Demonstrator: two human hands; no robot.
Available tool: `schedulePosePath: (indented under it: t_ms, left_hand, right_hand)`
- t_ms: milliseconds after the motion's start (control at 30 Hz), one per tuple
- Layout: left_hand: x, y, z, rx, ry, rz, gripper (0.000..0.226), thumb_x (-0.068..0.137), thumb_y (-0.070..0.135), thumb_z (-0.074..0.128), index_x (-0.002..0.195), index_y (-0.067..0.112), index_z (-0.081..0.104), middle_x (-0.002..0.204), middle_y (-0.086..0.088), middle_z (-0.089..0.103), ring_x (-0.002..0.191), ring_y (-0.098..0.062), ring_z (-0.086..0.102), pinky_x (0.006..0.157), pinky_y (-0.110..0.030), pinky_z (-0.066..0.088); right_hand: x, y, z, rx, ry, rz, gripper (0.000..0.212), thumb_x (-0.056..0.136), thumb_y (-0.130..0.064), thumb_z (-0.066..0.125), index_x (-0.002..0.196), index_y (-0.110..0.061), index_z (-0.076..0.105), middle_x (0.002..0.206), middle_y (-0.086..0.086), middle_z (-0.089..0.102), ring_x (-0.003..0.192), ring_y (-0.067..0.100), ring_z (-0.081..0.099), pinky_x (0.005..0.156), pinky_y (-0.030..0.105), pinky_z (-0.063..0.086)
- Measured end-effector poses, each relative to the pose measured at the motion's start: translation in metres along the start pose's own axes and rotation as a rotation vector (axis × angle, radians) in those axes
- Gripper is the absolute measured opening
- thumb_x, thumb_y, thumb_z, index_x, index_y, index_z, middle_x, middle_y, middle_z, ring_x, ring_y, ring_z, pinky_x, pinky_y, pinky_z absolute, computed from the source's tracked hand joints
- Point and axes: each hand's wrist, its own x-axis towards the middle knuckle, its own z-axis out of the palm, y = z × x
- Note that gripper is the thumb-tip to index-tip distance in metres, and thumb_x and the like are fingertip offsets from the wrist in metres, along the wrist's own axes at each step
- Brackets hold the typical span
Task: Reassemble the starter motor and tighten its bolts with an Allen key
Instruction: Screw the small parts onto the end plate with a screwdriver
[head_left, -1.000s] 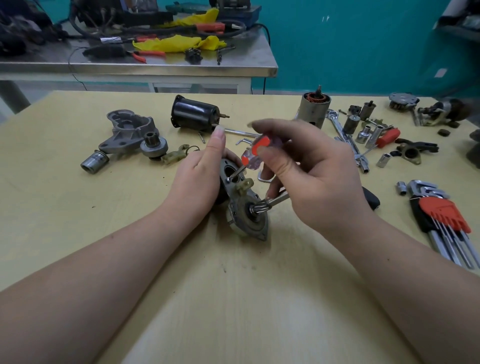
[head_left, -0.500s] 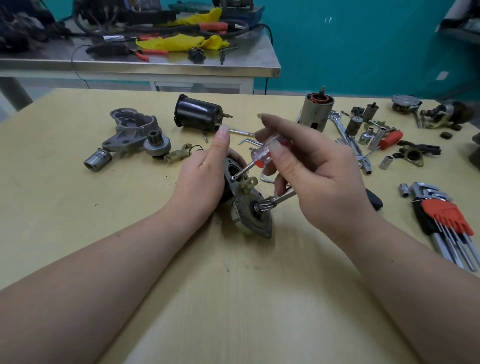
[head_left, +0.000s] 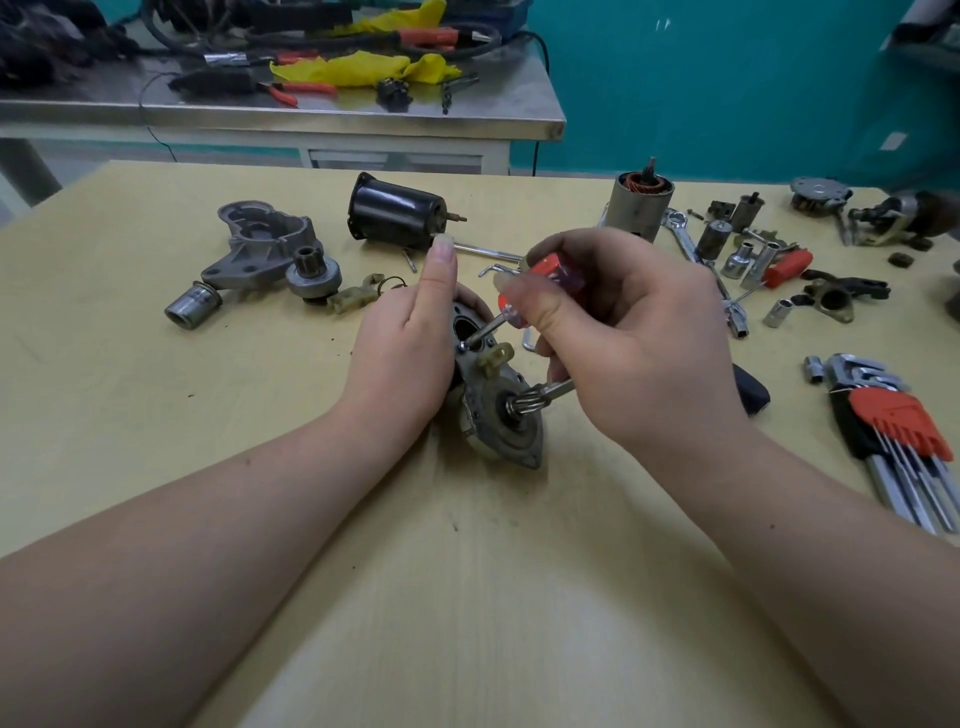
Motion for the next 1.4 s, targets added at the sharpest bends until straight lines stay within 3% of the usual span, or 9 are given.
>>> schedulePosePath:
  t_ms: [133, 233, 367, 467, 633, 800, 1033, 1167, 1400]
  left_hand:
    - [0.001, 0.002, -0.002, -0.004, -0.023, -0.015, 0.072, 0.112, 0.064, 0.03, 0.081, 0.027, 0.083, 0.078, -0.004, 0.08, 0.081, -0.014, 0.076, 0.085, -0.042, 0.058]
    - [0.003, 0.003, -0.003, -0.045, -0.055, -0.044, 0.072, 0.113, 0.063, 0.033, 0.075, 0.026, 0.081, 0.073, -0.001, 0.08, 0.072, -0.009, 0.076, 0.069, -0.024, 0.055]
    - [0.003, 0.001, -0.006, -0.094, -0.089, -0.047, 0.073, 0.114, 0.059, 0.034, 0.079, 0.016, 0.082, 0.073, -0.002, 0.08, 0.065, -0.003, 0.074, 0.055, -0.007, 0.048]
    - [0.004, 0.0, -0.009, -0.095, -0.141, -0.063, 0.072, 0.112, 0.062, 0.033, 0.08, 0.025, 0.085, 0.076, -0.002, 0.08, 0.069, -0.007, 0.074, 0.065, -0.017, 0.054]
    - [0.008, -0.002, -0.011, -0.125, -0.168, -0.079, 0.055, 0.098, 0.064, 0.046, 0.084, 0.029, 0.086, 0.08, -0.001, 0.081, 0.076, -0.014, 0.076, 0.078, -0.035, 0.055]
    - [0.008, -0.005, -0.012, -0.197, -0.201, -0.143, 0.075, 0.091, 0.081, 0.04, 0.082, 0.021, 0.085, 0.084, -0.013, 0.081, 0.087, -0.038, 0.077, 0.095, -0.058, 0.059]
    - [0.011, -0.008, -0.014, -0.191, -0.215, -0.137, 0.085, 0.09, 0.087, 0.035, 0.079, 0.019, 0.084, 0.082, -0.014, 0.08, 0.078, -0.032, 0.076, 0.092, -0.061, 0.059]
    - [0.011, -0.008, -0.015, -0.179, -0.226, -0.126, 0.087, 0.091, 0.087, 0.033, 0.079, 0.017, 0.084, 0.082, -0.017, 0.08, 0.081, -0.039, 0.076, 0.093, -0.063, 0.057]
    - [0.01, -0.008, -0.016, -0.165, -0.214, -0.116, 0.088, 0.092, 0.086, 0.032, 0.079, 0.017, 0.084, 0.077, -0.017, 0.079, 0.074, -0.03, 0.072, 0.086, -0.054, 0.056]
  right_hand:
    - [-0.001, 0.002, 0.001, -0.027, 0.006, 0.005, 0.019, 0.097, -0.037, 0.077, 0.11, -0.023, 0.075, 0.083, -0.005, 0.073, 0.073, 0.017, 0.073, 0.059, 0.041, 0.061]
    - [-0.001, 0.004, -0.004, 0.015, -0.039, 0.015, 0.037, 0.1, -0.033, 0.071, 0.134, -0.017, 0.07, 0.099, -0.007, 0.074, 0.082, 0.009, 0.076, 0.061, 0.025, 0.062]
    - [-0.002, 0.009, -0.011, 0.139, 0.065, -0.031, 0.037, 0.101, -0.023, 0.071, 0.137, -0.012, 0.068, 0.101, -0.006, 0.075, 0.087, 0.017, 0.077, 0.067, 0.027, 0.064]
    - [0.0, 0.012, -0.015, 0.096, 0.074, -0.009, 0.034, 0.101, -0.021, 0.069, 0.135, -0.016, 0.069, 0.106, -0.005, 0.075, 0.091, 0.015, 0.077, 0.074, 0.029, 0.065]
    - [0.002, 0.012, -0.019, 0.184, 0.037, 0.177, 0.025, 0.097, -0.013, 0.073, 0.12, -0.023, 0.077, 0.101, 0.001, 0.081, 0.084, 0.02, 0.081, 0.07, 0.034, 0.067]
    - [0.008, 0.013, -0.026, 0.205, 0.016, 0.216, 0.021, 0.097, -0.007, 0.074, 0.113, -0.02, 0.078, 0.098, 0.003, 0.082, 0.084, 0.022, 0.081, 0.07, 0.033, 0.066]
    - [0.019, 0.015, -0.039, 0.282, -0.087, 0.221, 0.016, 0.094, -0.022, 0.077, 0.109, -0.019, 0.078, 0.092, 0.006, 0.082, 0.08, 0.027, 0.08, 0.068, 0.032, 0.064]
    - [0.015, 0.02, -0.034, 0.182, -0.142, 0.084, 0.018, 0.093, -0.015, 0.079, 0.111, -0.017, 0.077, 0.087, 0.001, 0.08, 0.074, 0.018, 0.077, 0.067, 0.028, 0.062]
    - [0.01, 0.026, -0.03, 0.033, -0.178, -0.101, 0.029, 0.094, -0.023, 0.077, 0.123, -0.021, 0.073, 0.105, 0.003, 0.079, 0.098, 0.022, 0.078, 0.083, 0.044, 0.066]
